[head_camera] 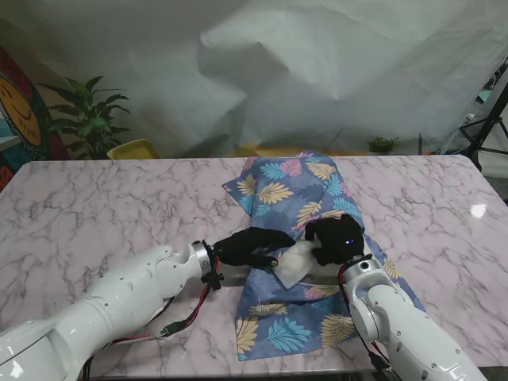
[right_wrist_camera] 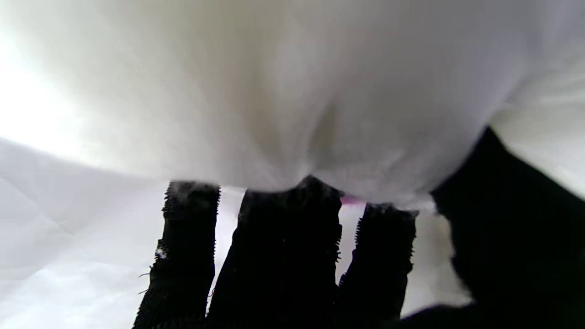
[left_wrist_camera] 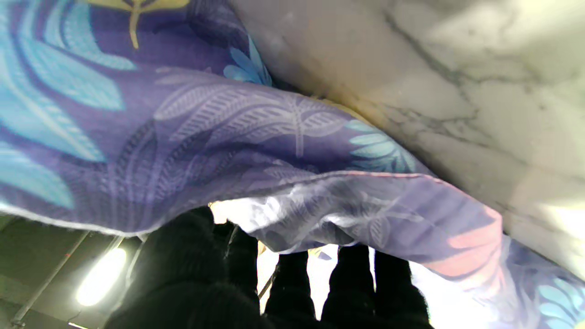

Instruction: Put a pillowcase on a pillow

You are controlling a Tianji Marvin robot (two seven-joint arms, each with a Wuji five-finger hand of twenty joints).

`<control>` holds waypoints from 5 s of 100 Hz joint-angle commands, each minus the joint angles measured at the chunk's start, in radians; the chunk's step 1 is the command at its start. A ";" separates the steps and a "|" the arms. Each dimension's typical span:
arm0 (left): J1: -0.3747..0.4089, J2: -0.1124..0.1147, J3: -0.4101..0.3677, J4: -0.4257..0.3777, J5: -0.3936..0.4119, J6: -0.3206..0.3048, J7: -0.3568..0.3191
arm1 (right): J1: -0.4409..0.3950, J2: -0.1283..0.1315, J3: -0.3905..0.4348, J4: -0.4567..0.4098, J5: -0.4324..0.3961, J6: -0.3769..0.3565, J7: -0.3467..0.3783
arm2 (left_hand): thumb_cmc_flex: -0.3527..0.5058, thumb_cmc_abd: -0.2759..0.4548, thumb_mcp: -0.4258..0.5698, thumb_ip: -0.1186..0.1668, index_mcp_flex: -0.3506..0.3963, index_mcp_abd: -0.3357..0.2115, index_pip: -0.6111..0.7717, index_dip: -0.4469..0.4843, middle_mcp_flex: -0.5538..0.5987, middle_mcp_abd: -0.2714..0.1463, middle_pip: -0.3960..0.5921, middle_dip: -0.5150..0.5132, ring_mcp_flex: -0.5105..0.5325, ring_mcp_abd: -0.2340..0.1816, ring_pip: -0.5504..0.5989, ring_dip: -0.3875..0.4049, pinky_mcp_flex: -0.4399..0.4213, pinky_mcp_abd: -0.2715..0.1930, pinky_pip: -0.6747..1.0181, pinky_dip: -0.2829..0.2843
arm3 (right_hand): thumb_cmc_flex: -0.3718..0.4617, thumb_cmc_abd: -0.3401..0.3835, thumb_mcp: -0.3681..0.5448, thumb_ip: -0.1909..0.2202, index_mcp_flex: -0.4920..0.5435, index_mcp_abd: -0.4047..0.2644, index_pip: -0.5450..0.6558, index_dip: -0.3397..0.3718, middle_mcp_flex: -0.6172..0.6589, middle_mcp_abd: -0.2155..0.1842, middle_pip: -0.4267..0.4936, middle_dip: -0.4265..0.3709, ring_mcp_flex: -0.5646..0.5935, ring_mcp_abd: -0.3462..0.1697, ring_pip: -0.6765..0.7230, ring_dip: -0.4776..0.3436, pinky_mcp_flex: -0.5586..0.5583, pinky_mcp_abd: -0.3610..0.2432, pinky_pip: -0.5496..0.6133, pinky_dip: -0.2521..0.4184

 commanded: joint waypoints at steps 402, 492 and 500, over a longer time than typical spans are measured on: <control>-0.077 -0.151 0.021 0.108 0.009 0.059 0.199 | -0.151 -0.093 0.081 -0.184 0.659 -0.269 0.163 | 0.071 -0.094 0.382 -0.007 0.038 0.006 0.040 -0.020 -0.067 -0.119 -0.056 -0.015 -0.132 -0.180 -0.068 0.006 -0.043 -0.136 -0.276 0.011 | -0.226 0.513 -0.236 0.211 0.513 0.220 0.039 0.524 0.426 0.019 0.739 0.380 0.180 -0.260 1.194 0.545 0.586 -0.201 0.798 0.183; -0.084 -0.198 0.098 0.361 -0.238 -0.204 -0.201 | -0.244 -0.029 0.267 -0.277 1.075 -0.027 0.669 | 0.132 -0.096 0.364 -0.011 0.140 0.009 0.133 -0.010 0.061 -0.060 0.016 0.008 0.101 -0.064 0.029 0.055 0.017 -0.042 0.033 0.097 | -0.295 0.723 -0.525 0.207 -0.143 0.348 -0.113 0.495 0.027 0.251 0.210 0.085 0.157 0.300 0.439 -0.088 0.452 0.353 0.391 -0.233; -0.082 -0.199 0.088 0.365 -0.233 -0.200 -0.207 | -0.243 -0.022 0.267 -0.245 1.027 -0.081 0.671 | 0.135 -0.095 0.362 -0.011 0.139 0.013 0.132 -0.011 0.061 -0.061 0.014 0.008 0.102 -0.064 0.030 0.056 0.014 -0.042 0.039 0.093 | -0.299 0.773 -0.622 0.227 -0.248 0.330 -0.211 0.396 -0.121 0.222 0.139 0.033 0.057 0.282 0.061 -0.141 0.314 0.274 0.220 -0.298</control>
